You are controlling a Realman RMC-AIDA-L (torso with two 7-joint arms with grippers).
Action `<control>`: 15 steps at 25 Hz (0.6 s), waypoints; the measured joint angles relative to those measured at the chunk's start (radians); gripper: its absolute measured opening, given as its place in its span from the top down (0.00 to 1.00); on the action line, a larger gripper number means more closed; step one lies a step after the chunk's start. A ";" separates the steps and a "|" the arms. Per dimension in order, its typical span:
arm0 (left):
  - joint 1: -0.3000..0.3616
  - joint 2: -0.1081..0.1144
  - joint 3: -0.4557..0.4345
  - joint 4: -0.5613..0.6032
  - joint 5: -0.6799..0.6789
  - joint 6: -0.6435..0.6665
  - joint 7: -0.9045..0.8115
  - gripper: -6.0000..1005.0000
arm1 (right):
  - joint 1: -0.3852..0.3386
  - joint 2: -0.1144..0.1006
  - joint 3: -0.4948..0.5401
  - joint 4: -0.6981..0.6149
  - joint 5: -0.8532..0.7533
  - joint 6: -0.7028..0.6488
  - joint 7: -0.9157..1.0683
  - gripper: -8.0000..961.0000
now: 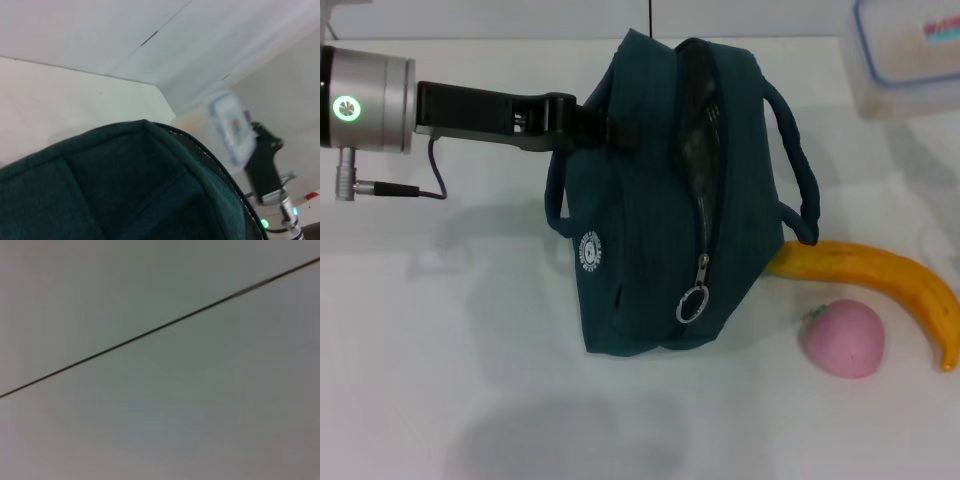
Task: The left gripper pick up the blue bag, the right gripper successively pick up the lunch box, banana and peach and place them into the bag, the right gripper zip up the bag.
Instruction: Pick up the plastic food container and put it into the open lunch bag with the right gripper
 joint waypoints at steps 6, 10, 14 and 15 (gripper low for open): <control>-0.009 -0.004 0.002 -0.005 -0.012 0.000 -0.002 0.95 | 0.070 -0.001 0.002 -0.005 0.001 -0.050 0.000 0.89; -0.016 -0.008 0.001 -0.005 -0.012 -0.001 0.002 0.95 | 0.128 0.000 -0.003 -0.002 -0.002 -0.052 0.000 0.89; -0.022 -0.014 0.004 -0.006 -0.012 -0.008 0.003 0.95 | 0.189 0.002 -0.009 0.002 -0.021 -0.052 -0.006 0.89; -0.023 -0.016 0.004 -0.006 -0.012 -0.013 0.003 0.95 | 0.203 0.002 -0.009 0.003 -0.035 -0.049 -0.008 0.89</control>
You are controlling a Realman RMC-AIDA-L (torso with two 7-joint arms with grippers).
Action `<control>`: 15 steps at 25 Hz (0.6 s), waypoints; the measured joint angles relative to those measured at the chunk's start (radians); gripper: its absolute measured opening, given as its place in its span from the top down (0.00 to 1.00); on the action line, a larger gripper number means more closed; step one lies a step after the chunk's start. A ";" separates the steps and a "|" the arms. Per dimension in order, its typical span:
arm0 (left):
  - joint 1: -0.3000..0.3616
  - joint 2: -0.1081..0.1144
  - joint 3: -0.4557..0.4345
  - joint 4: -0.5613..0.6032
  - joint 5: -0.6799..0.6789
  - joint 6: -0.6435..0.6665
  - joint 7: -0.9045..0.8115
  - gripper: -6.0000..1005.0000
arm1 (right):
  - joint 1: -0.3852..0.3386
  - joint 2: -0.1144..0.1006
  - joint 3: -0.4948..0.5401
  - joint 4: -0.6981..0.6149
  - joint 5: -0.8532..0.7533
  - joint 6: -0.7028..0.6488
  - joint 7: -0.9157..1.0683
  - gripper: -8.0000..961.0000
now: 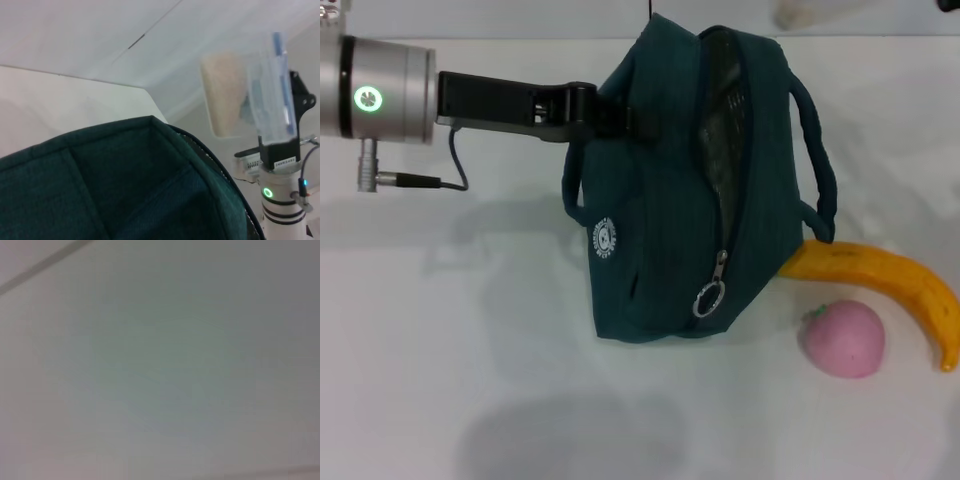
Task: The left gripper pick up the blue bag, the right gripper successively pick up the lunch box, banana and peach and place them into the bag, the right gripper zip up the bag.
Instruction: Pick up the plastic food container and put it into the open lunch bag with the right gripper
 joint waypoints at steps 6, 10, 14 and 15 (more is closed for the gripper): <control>-0.003 -0.010 0.000 0.000 0.000 -0.030 0.003 0.95 | 0.040 0.000 -0.001 0.010 -0.132 0.058 -0.009 0.89; -0.003 -0.010 -0.003 -0.001 0.000 -0.037 0.003 0.95 | 0.031 0.000 -0.001 0.012 -0.184 0.084 -0.045 0.89; -0.002 -0.010 -0.004 -0.004 0.000 -0.042 0.003 0.95 | 0.008 0.000 -0.014 0.011 -0.202 0.113 -0.090 0.89; -0.002 -0.010 -0.004 -0.006 -0.001 -0.044 0.003 0.95 | -0.001 0.000 -0.023 0.009 -0.203 0.119 -0.100 0.89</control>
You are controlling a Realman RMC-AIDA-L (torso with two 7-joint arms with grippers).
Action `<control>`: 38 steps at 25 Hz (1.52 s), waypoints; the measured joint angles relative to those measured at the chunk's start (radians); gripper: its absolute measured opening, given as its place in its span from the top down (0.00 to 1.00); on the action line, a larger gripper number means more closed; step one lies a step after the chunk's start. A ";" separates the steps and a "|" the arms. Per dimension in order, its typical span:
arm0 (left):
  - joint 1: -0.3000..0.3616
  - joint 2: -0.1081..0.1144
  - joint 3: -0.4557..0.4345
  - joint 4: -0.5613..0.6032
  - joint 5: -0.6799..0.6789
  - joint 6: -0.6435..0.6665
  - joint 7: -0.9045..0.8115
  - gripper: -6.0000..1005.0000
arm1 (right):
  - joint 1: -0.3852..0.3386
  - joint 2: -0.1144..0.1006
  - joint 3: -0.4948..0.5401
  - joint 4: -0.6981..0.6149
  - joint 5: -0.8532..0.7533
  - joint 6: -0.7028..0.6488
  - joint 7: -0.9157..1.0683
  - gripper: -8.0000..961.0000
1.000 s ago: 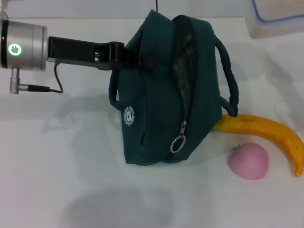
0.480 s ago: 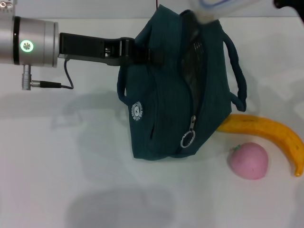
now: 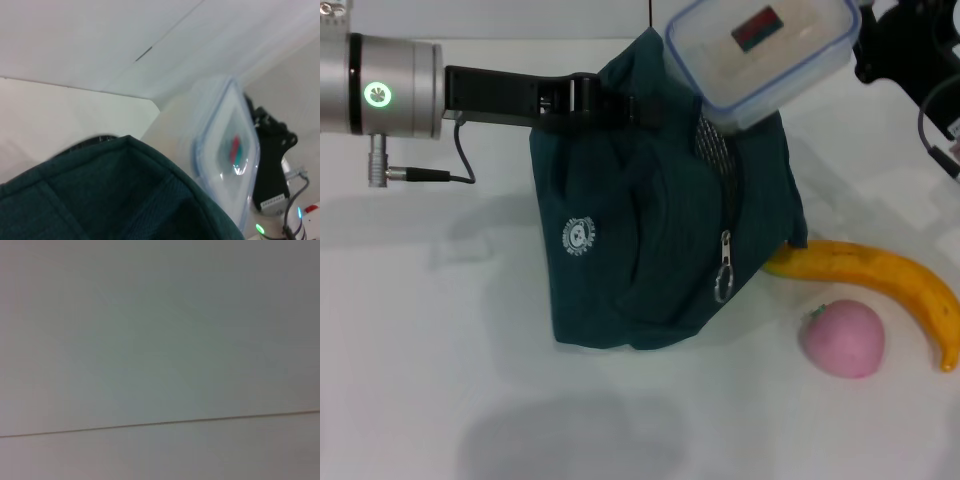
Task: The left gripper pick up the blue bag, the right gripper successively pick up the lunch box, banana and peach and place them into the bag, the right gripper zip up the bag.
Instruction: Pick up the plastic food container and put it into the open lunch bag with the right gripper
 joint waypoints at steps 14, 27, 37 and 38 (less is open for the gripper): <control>-0.016 0.004 0.003 -0.073 -0.059 -0.045 0.023 0.95 | -0.023 -0.001 -0.104 -0.025 -0.002 0.084 -0.085 0.89; -0.075 0.004 0.009 -0.151 -0.051 -0.044 0.025 0.95 | 0.042 0.000 -0.159 -0.040 -0.037 0.055 -0.087 0.89; -0.086 -0.011 0.017 -0.152 -0.057 -0.037 0.045 0.95 | 0.049 0.000 -0.144 -0.004 -0.096 0.140 -0.161 0.89; -0.089 -0.012 0.024 -0.152 -0.057 -0.037 0.045 0.95 | 0.054 0.000 -0.144 0.002 -0.097 0.148 -0.163 0.89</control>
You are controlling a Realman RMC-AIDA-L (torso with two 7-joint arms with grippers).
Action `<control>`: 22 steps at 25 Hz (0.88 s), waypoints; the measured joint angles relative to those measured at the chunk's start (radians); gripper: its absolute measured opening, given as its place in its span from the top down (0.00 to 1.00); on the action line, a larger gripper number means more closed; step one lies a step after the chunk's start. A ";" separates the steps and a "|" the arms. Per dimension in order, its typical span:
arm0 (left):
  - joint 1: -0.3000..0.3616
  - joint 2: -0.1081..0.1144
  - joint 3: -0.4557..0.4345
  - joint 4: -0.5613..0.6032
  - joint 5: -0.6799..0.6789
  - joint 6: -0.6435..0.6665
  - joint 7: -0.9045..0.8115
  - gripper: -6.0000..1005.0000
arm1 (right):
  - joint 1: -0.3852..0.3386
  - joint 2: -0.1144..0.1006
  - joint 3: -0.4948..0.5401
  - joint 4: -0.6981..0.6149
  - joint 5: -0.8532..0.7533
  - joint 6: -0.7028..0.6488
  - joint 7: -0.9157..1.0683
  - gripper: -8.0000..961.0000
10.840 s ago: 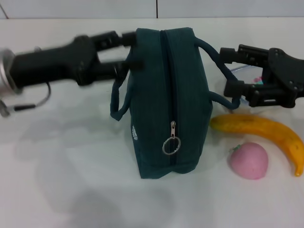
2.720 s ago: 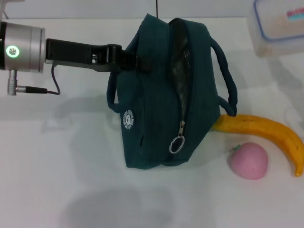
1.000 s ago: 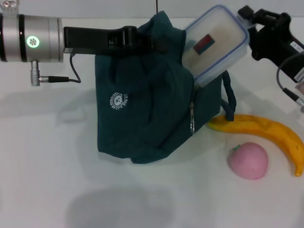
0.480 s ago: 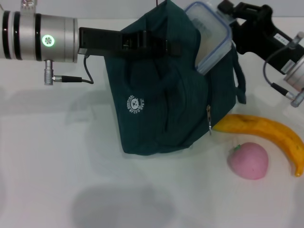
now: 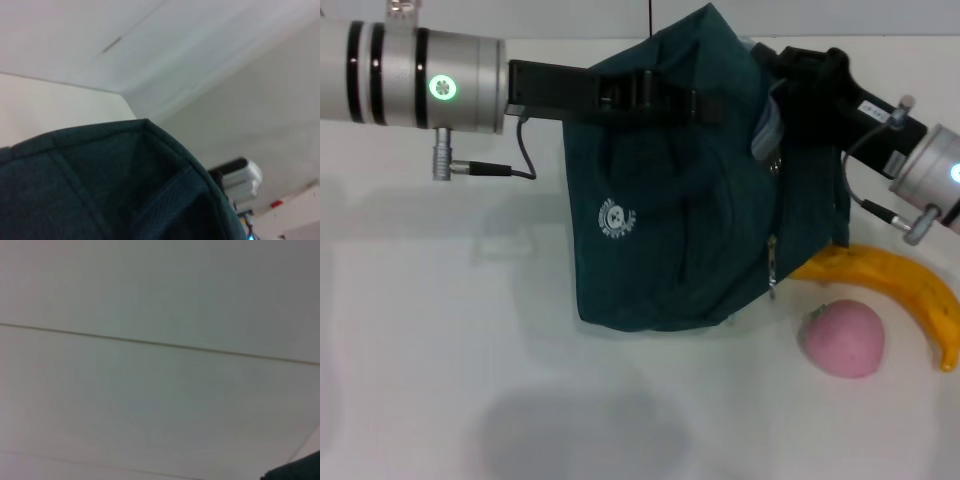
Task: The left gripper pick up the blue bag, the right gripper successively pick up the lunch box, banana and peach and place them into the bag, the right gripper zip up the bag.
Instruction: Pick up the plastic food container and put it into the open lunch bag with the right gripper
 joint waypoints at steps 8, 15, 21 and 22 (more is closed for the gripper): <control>-0.018 0.002 0.028 0.000 0.003 0.001 0.010 0.95 | 0.083 0.000 -0.015 0.030 -0.041 0.040 0.000 0.89; -0.018 0.010 0.028 0.002 -0.001 0.001 0.015 0.95 | 0.087 0.000 -0.017 0.023 -0.112 0.045 0.004 0.86; -0.021 0.012 0.028 0.006 -0.002 0.000 0.013 0.95 | 0.072 0.000 -0.011 0.010 -0.113 0.043 -0.005 0.81; -0.022 0.013 0.027 0.006 -0.002 0.000 0.012 0.95 | 0.068 0.000 -0.009 0.006 -0.113 0.040 -0.011 0.80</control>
